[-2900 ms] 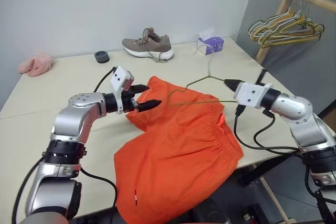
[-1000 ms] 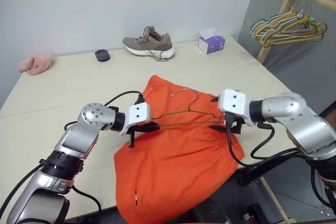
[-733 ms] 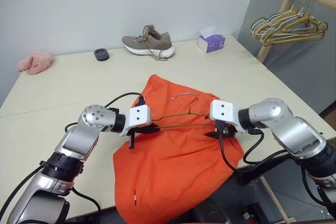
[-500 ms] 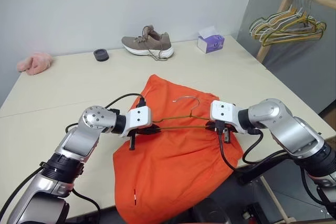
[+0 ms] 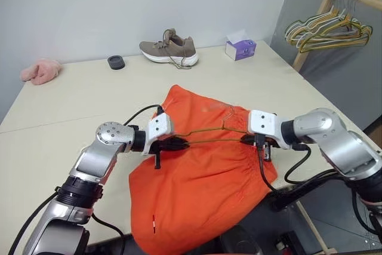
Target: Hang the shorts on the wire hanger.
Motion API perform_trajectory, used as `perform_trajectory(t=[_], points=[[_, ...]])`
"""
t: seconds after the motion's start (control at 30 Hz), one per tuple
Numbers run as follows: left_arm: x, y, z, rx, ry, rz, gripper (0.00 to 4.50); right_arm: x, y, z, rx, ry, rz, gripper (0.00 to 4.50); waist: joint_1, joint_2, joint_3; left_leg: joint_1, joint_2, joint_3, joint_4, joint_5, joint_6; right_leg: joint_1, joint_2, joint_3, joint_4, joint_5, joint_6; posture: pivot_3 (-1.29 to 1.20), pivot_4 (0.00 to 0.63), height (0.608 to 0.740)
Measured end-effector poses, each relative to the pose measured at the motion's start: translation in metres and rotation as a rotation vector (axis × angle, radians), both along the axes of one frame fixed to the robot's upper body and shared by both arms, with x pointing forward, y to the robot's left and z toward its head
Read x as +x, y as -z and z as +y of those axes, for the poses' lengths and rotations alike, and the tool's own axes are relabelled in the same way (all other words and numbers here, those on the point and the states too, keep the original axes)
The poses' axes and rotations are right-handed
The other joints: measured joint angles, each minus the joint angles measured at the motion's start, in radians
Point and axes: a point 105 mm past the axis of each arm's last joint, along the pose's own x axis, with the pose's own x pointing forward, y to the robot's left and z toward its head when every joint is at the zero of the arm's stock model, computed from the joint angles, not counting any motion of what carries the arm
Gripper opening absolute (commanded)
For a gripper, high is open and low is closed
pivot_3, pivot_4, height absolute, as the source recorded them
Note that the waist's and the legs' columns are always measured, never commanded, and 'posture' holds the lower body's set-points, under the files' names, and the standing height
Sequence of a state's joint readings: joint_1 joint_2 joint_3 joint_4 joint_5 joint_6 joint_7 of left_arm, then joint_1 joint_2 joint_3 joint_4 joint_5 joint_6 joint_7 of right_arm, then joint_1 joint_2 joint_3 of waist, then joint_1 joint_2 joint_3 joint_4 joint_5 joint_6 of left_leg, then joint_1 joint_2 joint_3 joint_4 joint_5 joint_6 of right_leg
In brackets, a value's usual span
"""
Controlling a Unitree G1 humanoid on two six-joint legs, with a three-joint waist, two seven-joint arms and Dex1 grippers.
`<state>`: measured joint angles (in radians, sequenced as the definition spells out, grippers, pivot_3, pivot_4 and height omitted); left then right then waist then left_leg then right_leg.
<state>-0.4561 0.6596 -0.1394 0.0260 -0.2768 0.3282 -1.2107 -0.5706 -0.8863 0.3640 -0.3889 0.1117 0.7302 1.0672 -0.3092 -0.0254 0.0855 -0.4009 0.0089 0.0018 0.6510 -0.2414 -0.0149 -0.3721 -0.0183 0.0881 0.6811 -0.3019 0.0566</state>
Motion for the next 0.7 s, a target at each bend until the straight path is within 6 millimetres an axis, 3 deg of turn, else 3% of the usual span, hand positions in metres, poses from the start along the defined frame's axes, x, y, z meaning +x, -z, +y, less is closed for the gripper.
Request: perform_trajectory(t=[0.13, 0.23, 0.33, 0.43, 0.6, 0.7], points=[[0.007, -0.018, -0.009, -0.110, -0.025, -0.018, 2.63, 0.000, -0.010, -0.011, 0.011, 0.029, -0.024, 0.00, 0.000, 0.000, 0.000, 0.000, 0.000, 0.000, 0.003, 0.000, 0.000, 0.001, 0.000, 0.000, 0.000, 0.000, 0.000, -0.32, 0.040, 0.740], [0.021, -0.026, 0.006, -0.169, -0.141, -0.014, 3.54, 0.001, -0.012, -0.035, -0.018, 0.110, -0.029, 0.00, 0.000, 0.000, 0.000, 0.000, 0.000, 0.000, 0.005, 0.000, 0.000, 0.002, 0.000, 0.000, 0.000, 0.000, 0.000, -0.33, 0.042, 0.740], [0.026, -0.037, 0.011, -0.214, -0.182, -0.015, 3.54, -0.002, -0.008, -0.047, -0.023, 0.152, -0.015, 0.00, -0.004, 0.000, 0.000, 0.000, 0.000, 0.000, 0.007, 0.000, 0.000, 0.003, 0.001, 0.000, 0.001, -0.001, 0.001, -0.33, 0.043, 0.740], [0.030, -0.040, 0.018, -0.221, -0.213, -0.011, 3.54, -0.010, 0.002, -0.073, -0.036, 0.250, 0.036, 0.00, -0.001, 0.000, 0.000, 0.000, 0.000, 0.000, 0.008, 0.000, 0.001, 0.003, 0.001, 0.000, 0.001, -0.001, 0.003, -0.33, 0.044, 0.740], [0.024, -0.028, 0.030, -0.159, -0.214, -0.013, 3.54, -0.024, 0.014, -0.118, 0.036, 0.490, 0.142, 0.00, -0.001, -0.001, 0.000, 0.000, 0.000, 0.001, 0.009, -0.001, 0.001, 0.004, 0.001, 0.001, 0.000, -0.001, 0.003, -0.35, 0.048, 0.740], [0.013, -0.014, 0.024, -0.108, -0.155, -0.017, 3.54, -0.042, 0.023, -0.138, 0.093, 0.618, 0.231, 0.00, -0.001, -0.001, 0.000, 0.000, 0.000, 0.001, 0.009, -0.001, 0.001, 0.005, 0.003, 0.001, 0.000, -0.002, 0.004, -0.35, 0.049, 0.740]])
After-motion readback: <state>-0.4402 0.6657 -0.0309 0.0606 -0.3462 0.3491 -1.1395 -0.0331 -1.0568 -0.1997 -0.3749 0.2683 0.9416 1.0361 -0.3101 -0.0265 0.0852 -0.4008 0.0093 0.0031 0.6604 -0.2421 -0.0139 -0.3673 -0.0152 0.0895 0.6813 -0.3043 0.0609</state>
